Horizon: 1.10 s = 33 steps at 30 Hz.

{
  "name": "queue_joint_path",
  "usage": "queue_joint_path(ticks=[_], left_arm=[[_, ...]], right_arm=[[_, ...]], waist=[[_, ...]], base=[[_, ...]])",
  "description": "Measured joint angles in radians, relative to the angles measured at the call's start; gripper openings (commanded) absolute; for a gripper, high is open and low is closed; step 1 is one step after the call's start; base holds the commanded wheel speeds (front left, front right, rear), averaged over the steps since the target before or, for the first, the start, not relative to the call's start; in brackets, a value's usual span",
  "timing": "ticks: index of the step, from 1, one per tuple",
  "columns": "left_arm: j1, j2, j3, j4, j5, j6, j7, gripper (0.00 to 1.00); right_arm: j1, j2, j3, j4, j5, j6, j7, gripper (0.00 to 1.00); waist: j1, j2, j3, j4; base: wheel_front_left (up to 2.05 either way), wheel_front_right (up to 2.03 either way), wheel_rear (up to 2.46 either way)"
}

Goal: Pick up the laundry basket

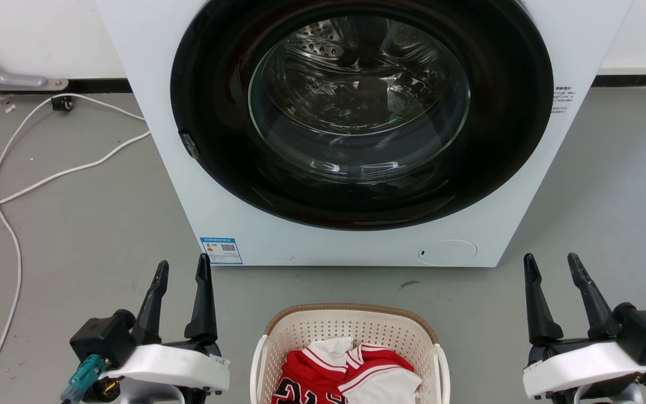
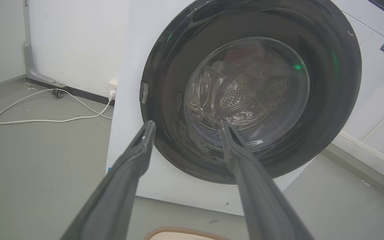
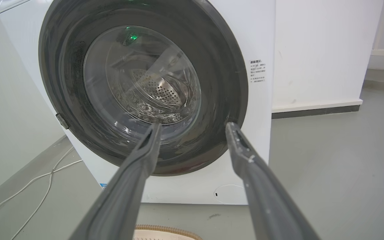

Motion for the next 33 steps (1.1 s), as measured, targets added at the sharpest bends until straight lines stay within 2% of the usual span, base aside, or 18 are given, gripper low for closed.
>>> queue_joint_path(ticks=[19,33], left_arm=[[0.014,0.000,-0.026,-0.003,0.186,0.004,-0.041,1.00],[0.021,0.001,-0.037,0.012,0.300,0.036,-0.068,1.00]], right_arm=[[0.015,0.000,-0.009,-0.014,-0.190,0.000,-0.040,1.00],[0.024,-0.001,-0.012,-0.009,-0.300,0.000,-0.070,1.00]], waist=[[0.0000,0.0000,0.007,0.002],[0.0000,0.0000,0.012,0.006]], base=[[0.00,0.00,0.00],[0.00,0.00,0.00]])
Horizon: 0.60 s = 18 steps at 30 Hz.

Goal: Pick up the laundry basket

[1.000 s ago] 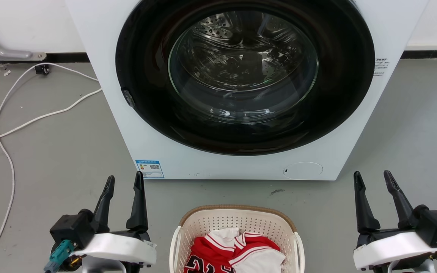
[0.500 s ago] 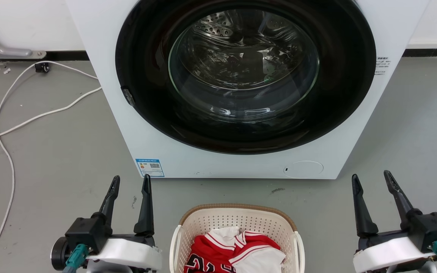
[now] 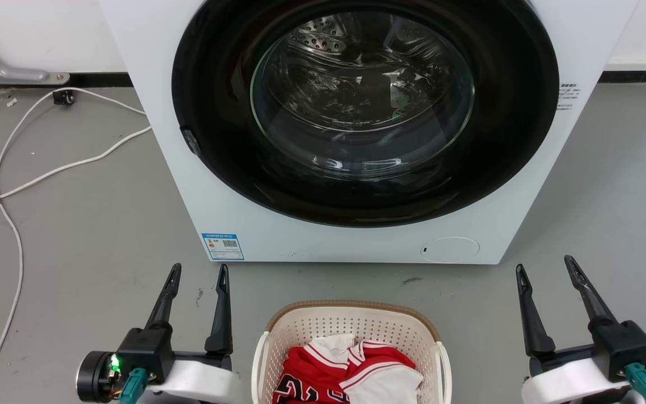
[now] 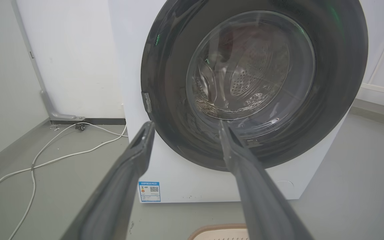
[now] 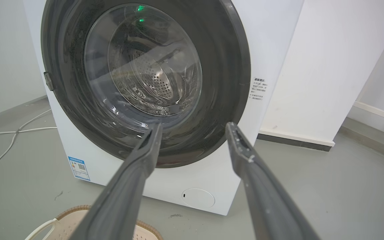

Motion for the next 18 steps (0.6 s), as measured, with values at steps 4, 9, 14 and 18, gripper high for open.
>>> queue_joint_path(ticks=[4,9,14,18], left_arm=[[0.005,0.000,-0.002,0.004,0.030,0.006,-0.007,1.00],[0.013,0.000,-0.003,0.008,0.064,0.012,-0.016,1.00],[0.016,0.000,-0.005,0.012,0.074,0.017,-0.019,1.00],[0.016,0.000,-0.006,0.015,0.072,0.018,-0.020,1.00]], right_arm=[[0.001,0.000,-0.002,0.005,-0.025,0.000,-0.005,1.00],[0.005,0.000,-0.002,0.013,-0.046,0.000,-0.014,1.00],[0.006,0.000,-0.005,0.023,-0.038,0.000,-0.018,1.00],[0.006,0.000,-0.006,0.028,-0.024,0.000,-0.018,1.00]], waist=[[0.0000,0.0000,0.000,0.002],[0.0000,0.0000,-0.002,0.002],[-0.0001,0.0000,-0.004,0.001],[-0.0001,0.0000,-0.005,0.002]], base=[[0.00,0.00,0.00],[0.00,0.00,0.00],[0.00,0.00,0.00],[0.00,0.00,0.00]])
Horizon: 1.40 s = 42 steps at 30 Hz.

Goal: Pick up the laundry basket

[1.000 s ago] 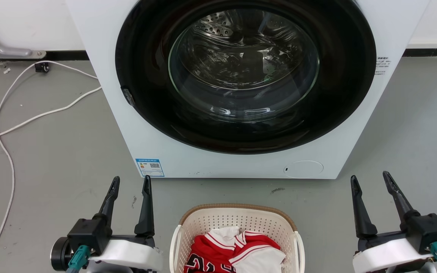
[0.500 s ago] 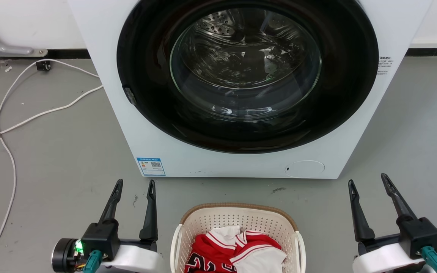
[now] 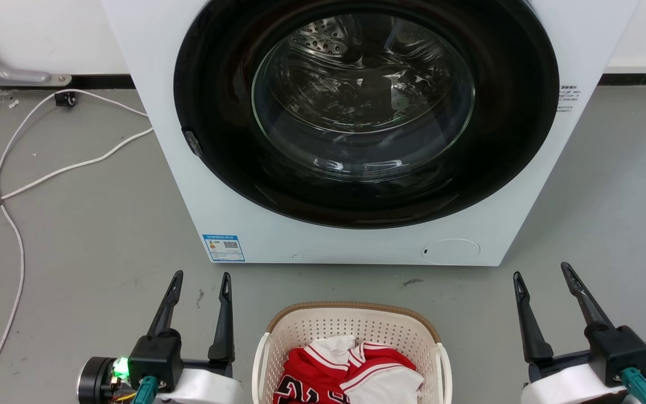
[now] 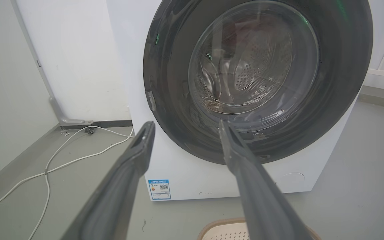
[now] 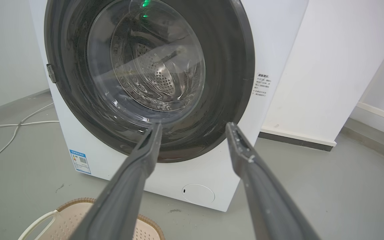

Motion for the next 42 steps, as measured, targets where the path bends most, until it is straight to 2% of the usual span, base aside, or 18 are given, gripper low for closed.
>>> queue_joint_path(ticks=[25,34,42], left_arm=[[-0.001,0.000,0.009,0.015,-0.010,0.001,0.000,1.00],[-0.102,0.000,0.017,0.096,-0.003,-0.030,0.000,1.00],[-0.234,0.000,0.022,0.266,0.006,-0.060,0.000,1.00]], right_arm=[[-0.002,0.000,0.006,0.010,0.048,0.000,0.000,1.00],[-0.077,0.000,0.035,0.083,0.024,0.000,0.000,1.00],[-0.185,-0.001,0.053,0.207,-0.023,0.000,0.000,1.00]], waist=[[0.0000,0.0000,0.021,-0.004],[0.0000,0.0000,0.116,-0.006],[0.0001,0.0000,0.250,-0.008]], base=[[0.00,0.00,0.00],[0.00,0.00,0.00],[0.00,0.00,0.00]])
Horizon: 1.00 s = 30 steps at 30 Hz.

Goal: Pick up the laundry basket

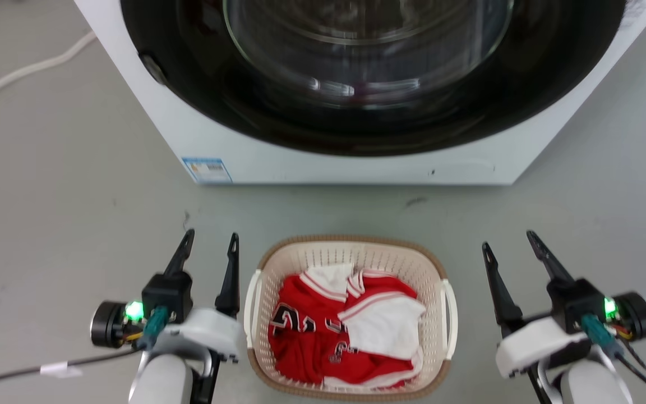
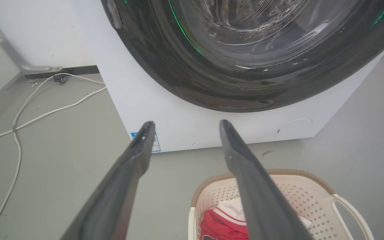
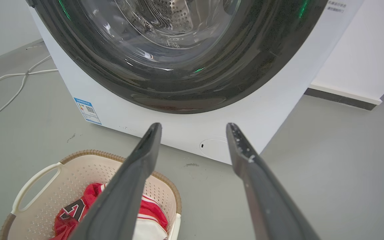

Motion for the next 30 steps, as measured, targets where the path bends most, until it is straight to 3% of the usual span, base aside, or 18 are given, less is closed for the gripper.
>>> queue_joint_path(ticks=[16,30], left_arm=[[-0.273,0.016,-0.010,0.387,0.019,-0.022,0.000,1.00],[-0.418,0.030,-0.032,0.634,0.022,-0.008,0.000,1.00]], right_arm=[[-0.252,0.000,0.015,0.303,-0.065,0.000,0.000,1.00],[-0.387,0.000,0.027,0.610,-0.109,0.000,0.000,1.00]], waist=[[0.0000,0.0000,0.299,-0.009],[0.0000,0.0000,0.464,-0.009]], base=[[0.00,0.00,0.00],[0.00,0.00,0.00]])
